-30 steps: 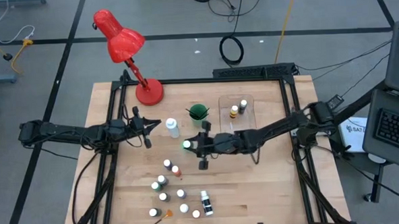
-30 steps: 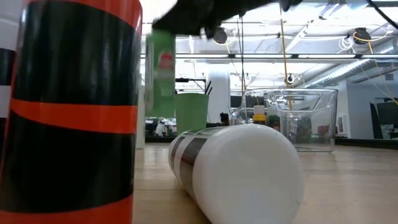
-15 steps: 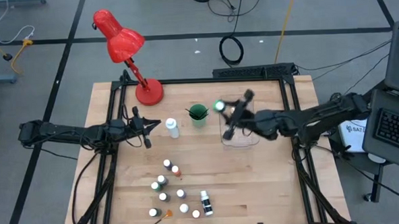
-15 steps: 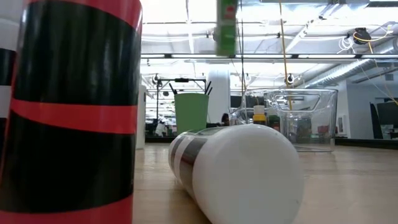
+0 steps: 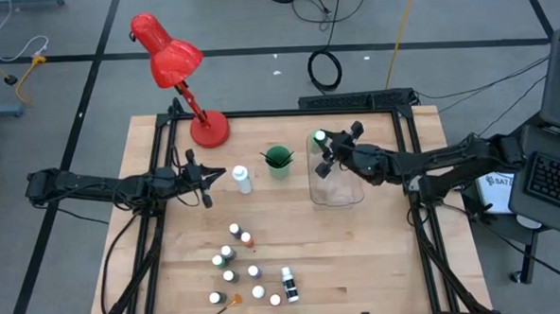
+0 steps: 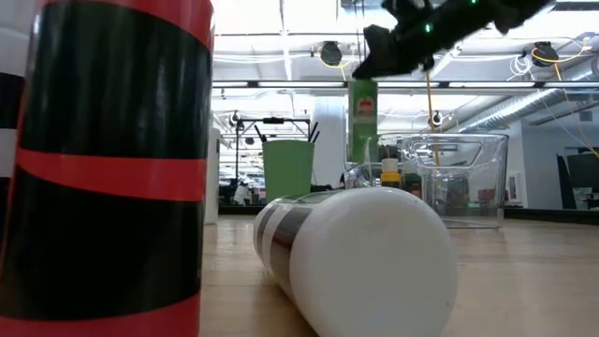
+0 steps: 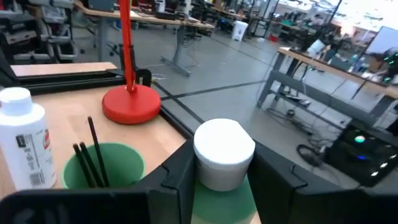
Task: Pick & Place Paint Supplies
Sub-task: Put the light green paint bottle into the transparent bin
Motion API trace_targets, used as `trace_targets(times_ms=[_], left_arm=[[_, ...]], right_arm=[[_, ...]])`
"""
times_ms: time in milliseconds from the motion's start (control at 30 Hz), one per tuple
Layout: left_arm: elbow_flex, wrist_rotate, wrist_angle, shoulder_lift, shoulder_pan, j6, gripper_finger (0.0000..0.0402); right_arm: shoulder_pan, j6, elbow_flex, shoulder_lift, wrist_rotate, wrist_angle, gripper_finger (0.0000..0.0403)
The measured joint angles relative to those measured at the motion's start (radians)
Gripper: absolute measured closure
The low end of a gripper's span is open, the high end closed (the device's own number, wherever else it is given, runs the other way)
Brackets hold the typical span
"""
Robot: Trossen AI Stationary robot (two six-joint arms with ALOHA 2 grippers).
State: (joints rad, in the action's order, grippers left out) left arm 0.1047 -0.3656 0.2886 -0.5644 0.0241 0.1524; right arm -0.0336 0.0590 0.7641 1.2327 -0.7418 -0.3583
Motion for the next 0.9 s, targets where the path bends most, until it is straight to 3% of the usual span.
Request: trace_targets(times_ms=[200, 767, 900], left_arm=[[0.000, 0.000, 0.000, 0.000, 0.000, 0.000, 0.0376], [0.000, -0.002, 0.000, 0.000, 0.000, 0.010, 0.0376], [0.000, -0.002, 0.000, 0.000, 0.000, 0.010, 0.0376]], right_arm=[[-0.096, -0.088, -0.070, 0.011, 0.118, -0.034, 0.0293], [-0.195, -0.137, -0.095, 0.193, 0.171, -0.114, 0.0293], [-0.202, -0.135, -0.094, 0.231, 0.165, -0.166, 0.0269]])
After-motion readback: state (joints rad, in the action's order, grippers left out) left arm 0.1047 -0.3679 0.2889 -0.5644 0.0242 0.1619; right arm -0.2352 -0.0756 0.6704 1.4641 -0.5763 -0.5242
